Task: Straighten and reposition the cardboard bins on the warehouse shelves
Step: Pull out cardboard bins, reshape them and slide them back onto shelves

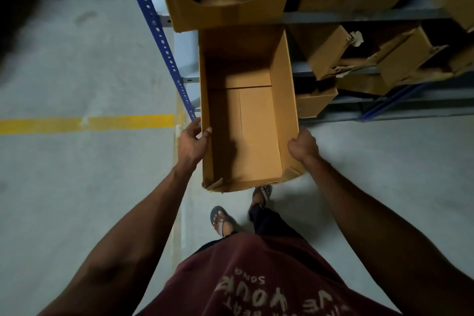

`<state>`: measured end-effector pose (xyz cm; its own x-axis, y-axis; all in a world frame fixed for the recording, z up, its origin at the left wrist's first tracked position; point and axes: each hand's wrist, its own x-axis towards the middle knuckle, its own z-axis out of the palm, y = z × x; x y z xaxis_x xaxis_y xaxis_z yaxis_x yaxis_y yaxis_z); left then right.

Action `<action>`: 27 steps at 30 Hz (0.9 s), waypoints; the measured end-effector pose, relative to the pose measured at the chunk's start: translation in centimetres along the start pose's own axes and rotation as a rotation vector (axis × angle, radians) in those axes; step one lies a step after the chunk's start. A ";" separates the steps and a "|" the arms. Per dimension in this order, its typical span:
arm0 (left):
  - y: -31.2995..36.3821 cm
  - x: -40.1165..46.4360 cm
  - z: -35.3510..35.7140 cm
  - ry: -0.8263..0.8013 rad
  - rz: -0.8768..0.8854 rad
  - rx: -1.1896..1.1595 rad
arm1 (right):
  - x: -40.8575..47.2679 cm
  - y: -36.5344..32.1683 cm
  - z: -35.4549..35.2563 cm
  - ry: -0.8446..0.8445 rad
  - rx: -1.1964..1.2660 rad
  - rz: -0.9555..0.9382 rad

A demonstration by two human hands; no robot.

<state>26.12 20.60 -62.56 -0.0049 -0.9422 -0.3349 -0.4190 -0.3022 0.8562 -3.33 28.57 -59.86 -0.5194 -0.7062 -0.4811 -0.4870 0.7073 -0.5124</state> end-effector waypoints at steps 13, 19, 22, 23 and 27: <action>1.8 -0.2 1.7 -0.155 -0.138 -0.314 | 15.0 -11.6 -6.7 -0.120 0.695 0.082; 4.2 3.3 3.0 -0.065 -0.051 -0.318 | 11.9 -7.0 -4.7 -0.061 0.719 0.270; 5.4 4.8 3.6 -0.063 0.008 -0.313 | 10.0 -6.0 -2.4 -0.316 0.951 0.362; 5.6 5.3 3.7 -0.056 0.008 -0.316 | 10.2 -6.6 -2.1 -0.310 0.988 0.346; 7.5 7.5 3.6 -0.015 -0.077 -0.360 | 15.3 -9.7 -2.2 -0.094 0.669 0.195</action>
<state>19.64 11.79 -60.12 0.0004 -0.9132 -0.4075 -0.0724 -0.4065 0.9108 -8.14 11.01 -60.66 -0.4761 -0.5898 -0.6523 0.1609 0.6708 -0.7240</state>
